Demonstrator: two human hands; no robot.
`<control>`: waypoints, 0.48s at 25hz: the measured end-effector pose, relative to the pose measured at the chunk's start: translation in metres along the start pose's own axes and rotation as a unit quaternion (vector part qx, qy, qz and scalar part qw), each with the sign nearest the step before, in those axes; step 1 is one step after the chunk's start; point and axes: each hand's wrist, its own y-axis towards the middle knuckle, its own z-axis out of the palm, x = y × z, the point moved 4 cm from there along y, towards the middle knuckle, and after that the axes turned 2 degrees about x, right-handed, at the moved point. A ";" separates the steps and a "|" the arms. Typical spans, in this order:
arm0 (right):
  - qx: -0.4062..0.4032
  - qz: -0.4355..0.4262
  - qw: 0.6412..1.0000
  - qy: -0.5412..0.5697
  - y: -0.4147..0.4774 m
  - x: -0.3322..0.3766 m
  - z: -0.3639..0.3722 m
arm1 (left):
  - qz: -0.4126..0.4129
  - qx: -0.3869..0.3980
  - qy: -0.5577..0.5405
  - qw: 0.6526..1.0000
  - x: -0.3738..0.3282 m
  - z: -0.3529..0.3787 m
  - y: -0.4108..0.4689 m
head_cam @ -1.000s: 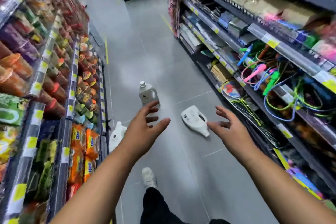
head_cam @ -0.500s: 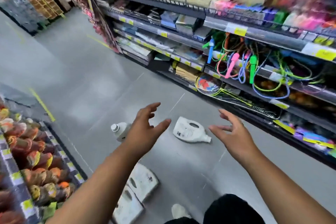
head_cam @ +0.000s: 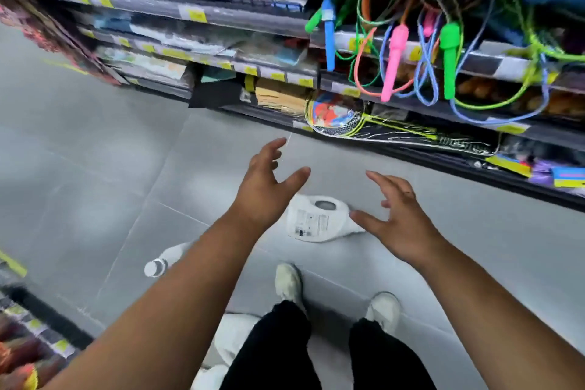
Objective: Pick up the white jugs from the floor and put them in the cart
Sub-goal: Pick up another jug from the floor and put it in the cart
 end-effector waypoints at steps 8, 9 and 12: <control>-0.087 0.145 0.985 0.022 0.122 -0.180 0.087 | -0.015 0.117 0.038 0.992 0.195 0.105 0.137; -0.090 0.160 0.983 0.022 0.134 -0.207 0.098 | -0.017 0.114 0.049 0.992 0.220 0.115 0.155; -0.113 0.161 0.980 0.019 0.172 -0.275 0.135 | -0.026 0.104 0.076 0.991 0.285 0.141 0.201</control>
